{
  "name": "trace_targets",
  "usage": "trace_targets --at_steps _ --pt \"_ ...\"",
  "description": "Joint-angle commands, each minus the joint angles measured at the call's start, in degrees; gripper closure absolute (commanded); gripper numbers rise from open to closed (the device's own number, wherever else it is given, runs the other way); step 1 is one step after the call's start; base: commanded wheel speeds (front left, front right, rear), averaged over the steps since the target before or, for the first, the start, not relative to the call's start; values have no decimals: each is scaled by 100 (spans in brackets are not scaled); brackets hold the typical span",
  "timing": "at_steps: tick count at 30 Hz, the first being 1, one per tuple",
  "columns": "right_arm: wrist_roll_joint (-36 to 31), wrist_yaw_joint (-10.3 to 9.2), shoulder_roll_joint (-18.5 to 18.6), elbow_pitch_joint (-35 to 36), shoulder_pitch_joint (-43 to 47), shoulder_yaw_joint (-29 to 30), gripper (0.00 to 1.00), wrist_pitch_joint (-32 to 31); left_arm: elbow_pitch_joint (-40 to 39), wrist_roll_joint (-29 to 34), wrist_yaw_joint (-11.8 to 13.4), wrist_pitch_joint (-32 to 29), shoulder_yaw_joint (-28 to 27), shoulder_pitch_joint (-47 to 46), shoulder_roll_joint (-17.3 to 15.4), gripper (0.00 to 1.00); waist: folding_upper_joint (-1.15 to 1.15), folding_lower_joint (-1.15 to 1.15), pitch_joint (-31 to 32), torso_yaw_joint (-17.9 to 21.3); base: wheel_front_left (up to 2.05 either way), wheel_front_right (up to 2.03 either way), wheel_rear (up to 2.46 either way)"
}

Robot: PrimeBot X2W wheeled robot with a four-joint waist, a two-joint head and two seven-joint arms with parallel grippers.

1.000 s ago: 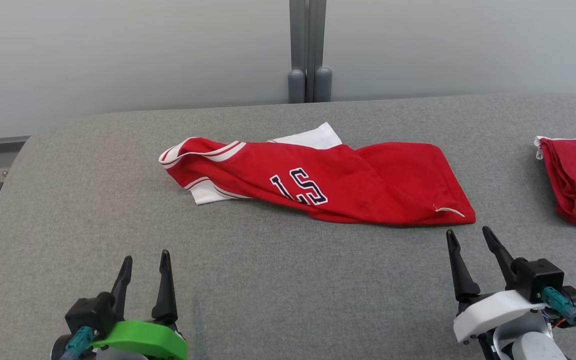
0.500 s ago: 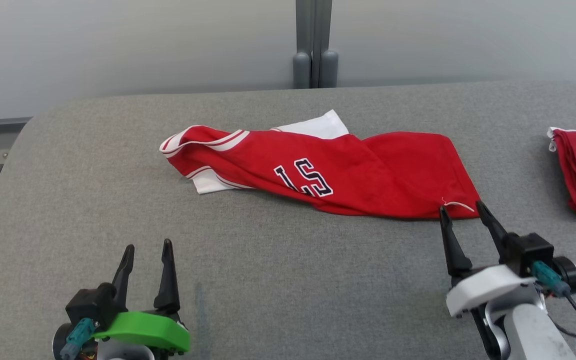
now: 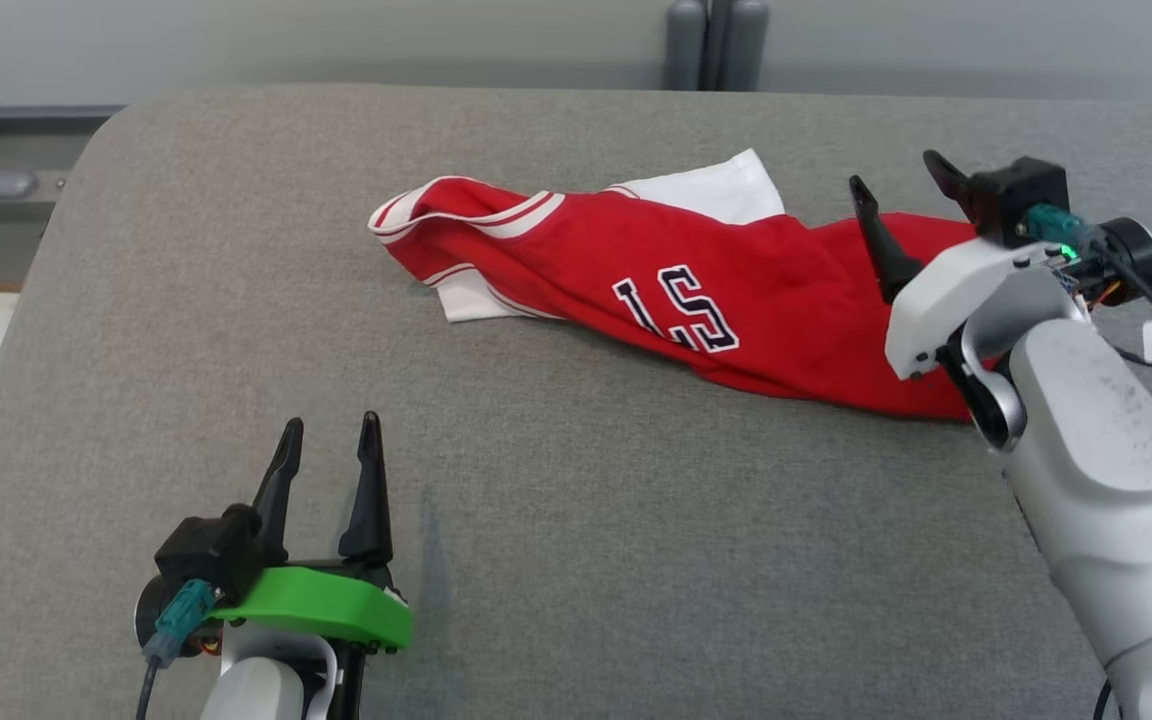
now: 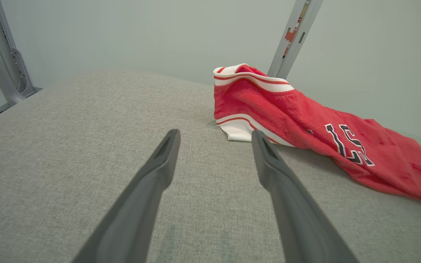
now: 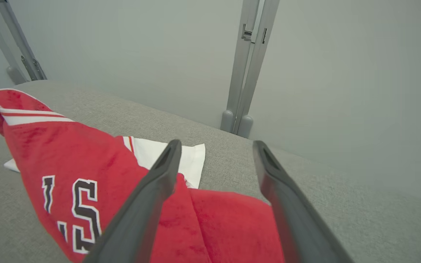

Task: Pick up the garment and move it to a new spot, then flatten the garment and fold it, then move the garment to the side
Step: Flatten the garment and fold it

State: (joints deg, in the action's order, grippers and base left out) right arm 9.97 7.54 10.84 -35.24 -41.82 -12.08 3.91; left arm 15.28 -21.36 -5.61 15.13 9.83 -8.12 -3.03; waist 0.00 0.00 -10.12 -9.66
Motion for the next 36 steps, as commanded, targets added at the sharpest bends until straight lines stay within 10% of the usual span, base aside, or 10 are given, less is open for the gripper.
trace_targets --at_steps 1,24,26,29,36 --pt "308 -11 134 -161 -175 -164 0 -150 17 -40 -32 0 24 -117 6 0 0 0 -329 -381 0 0 0" --pt "4218 -10 1727 14 -1188 -3601 0 -1804 86 -157 63 0 433 -355 12 0 0 0 -884 -740 0 0 0" --pt "4391 -10 1743 106 -1262 -3773 52 -1603 80 -141 61 0 446 -368 12 0 0 0 -903 -719 0 0 0" --pt "4514 -10 1720 144 -1420 -4014 93 -1161 85 -109 67 0 443 -389 12 0 0 0 -927 -662 0 0 0" --pt "4486 -10 1666 341 -1776 -4864 100 -57 132 -51 86 0 380 -402 11 0 0 0 -829 -571 0 0 0"
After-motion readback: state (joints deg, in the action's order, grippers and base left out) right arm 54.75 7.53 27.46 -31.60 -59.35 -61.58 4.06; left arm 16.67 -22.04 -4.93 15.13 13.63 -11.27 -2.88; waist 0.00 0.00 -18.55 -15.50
